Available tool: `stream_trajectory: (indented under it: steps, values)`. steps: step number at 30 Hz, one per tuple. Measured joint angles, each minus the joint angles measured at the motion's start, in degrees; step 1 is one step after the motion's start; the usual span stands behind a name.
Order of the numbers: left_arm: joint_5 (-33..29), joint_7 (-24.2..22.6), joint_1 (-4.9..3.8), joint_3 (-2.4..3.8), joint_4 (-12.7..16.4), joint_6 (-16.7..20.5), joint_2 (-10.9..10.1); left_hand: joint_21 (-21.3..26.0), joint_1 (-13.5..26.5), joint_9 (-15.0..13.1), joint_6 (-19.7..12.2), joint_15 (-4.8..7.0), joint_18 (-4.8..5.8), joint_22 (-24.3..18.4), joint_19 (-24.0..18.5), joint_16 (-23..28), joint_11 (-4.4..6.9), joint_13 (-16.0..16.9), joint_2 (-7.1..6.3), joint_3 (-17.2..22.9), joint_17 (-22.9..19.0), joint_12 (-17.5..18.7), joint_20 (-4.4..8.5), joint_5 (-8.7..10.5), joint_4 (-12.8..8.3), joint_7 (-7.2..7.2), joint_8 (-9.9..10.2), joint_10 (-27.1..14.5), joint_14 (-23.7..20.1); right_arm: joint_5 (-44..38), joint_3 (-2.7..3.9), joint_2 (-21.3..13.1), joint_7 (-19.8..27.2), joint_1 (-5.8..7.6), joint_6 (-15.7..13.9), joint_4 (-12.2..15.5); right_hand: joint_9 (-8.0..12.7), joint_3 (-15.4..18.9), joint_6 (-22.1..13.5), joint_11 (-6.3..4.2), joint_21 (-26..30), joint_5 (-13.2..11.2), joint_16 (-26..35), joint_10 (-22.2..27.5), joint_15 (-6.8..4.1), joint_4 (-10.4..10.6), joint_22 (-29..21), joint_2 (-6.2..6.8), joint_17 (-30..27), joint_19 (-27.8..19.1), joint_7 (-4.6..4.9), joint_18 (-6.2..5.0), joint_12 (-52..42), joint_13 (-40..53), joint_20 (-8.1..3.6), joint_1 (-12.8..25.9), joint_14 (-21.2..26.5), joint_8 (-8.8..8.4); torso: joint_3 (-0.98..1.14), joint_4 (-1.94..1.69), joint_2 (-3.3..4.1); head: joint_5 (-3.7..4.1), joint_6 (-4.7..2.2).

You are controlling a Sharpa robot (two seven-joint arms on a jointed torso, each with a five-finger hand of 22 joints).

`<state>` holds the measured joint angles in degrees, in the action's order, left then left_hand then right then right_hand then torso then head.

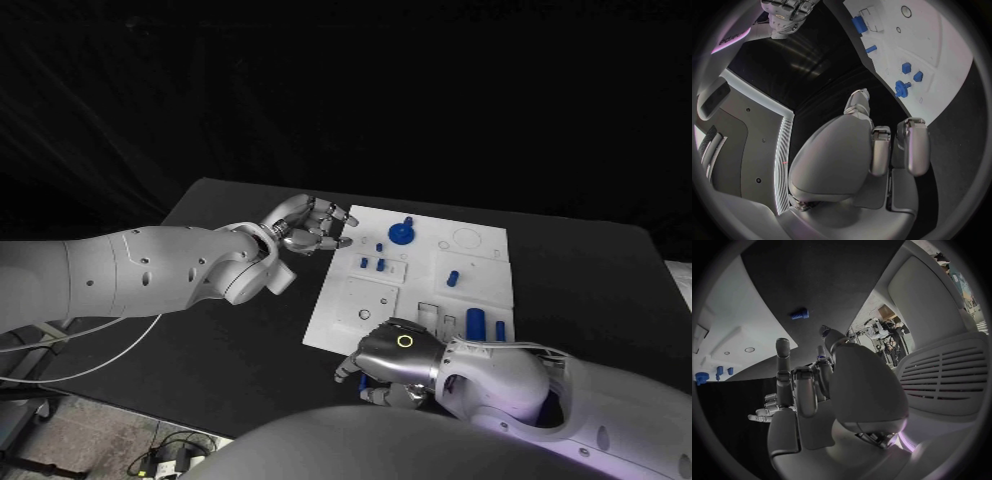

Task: Assemble the parts on the task board

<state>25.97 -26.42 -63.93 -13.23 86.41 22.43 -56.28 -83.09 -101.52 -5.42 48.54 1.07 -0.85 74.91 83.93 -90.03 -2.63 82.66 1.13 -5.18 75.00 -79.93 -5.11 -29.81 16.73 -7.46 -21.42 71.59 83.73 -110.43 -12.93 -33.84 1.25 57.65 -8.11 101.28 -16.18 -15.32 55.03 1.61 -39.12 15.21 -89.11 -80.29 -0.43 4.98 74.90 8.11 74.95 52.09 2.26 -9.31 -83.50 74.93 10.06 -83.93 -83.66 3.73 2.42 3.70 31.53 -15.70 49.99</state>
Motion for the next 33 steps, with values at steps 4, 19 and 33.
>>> stream_trajectory:
  steps: [4, 19, 33]
  values:
    - [0.04, 0.01, 0.00, 0.00, 0.40, 0.00, -0.16, 0.00, 0.00, 0.18, 0.00, -0.06, -0.01, 0.00, 0.00, 0.00, -0.03, -0.93, 0.00, 0.00, 0.06, -1.49, 0.00, 0.00, 0.00, 0.00, 0.00, 0.40, -0.07, -1.81, 0.00, 1.22, -1.18, -0.51, 1.09, -0.83, 0.89, 1.24, 0.67, -0.06, -3.07, -0.45, -0.70, -3.46, -0.08, 0.27, 0.01, 0.22, 0.00, 2.02, -0.24, 0.00, -5.89, 0.03, -0.13, 0.22, -0.08, 0.00, -0.01, 0.00, -0.03, -0.14, 0.00]
    - [0.12, 0.24, 0.00, -0.02, 0.85, -0.07, 0.07, -0.28, 0.02, 0.57, -0.01, -0.07, 0.00, 0.00, 0.00, -0.04, 0.09, -3.74, -0.03, 0.00, 0.05, -4.65, 0.00, 0.00, -0.01, 0.00, -0.21, 1.13, -0.08, -8.17, -0.02, 3.24, -6.41, -1.89, 3.79, -3.13, 2.30, 2.51, -0.19, -0.06, -10.03, 0.22, -0.69, -3.46, -0.09, -0.15, 0.04, 0.28, -0.01, 6.77, -1.65, -0.01, -6.29, 0.03, -0.44, -0.31, -0.08, 0.00, 0.03, 0.00, -0.11, -0.49, 0.00]
    - [0.24, 0.49, 0.00, -0.01, 1.09, -0.19, 0.30, -0.28, 0.55, 0.69, -0.01, -0.08, 0.00, 0.00, 0.00, -0.04, -0.02, -6.69, -0.57, 0.16, -0.05, -5.08, 0.00, 0.01, -0.16, 0.01, -0.21, 1.43, -0.08, -10.13, 0.05, 3.32, -8.42, -1.94, 5.27, -4.30, 2.06, 3.06, 0.26, -0.06, -9.32, -2.04, -0.69, -3.46, 0.11, -0.70, 0.03, 0.03, -0.02, 5.92, -2.69, 0.00, -6.28, 0.02, -0.64, -0.54, -0.27, 0.50, 0.01, 0.00, -0.14, -0.73, 0.00]
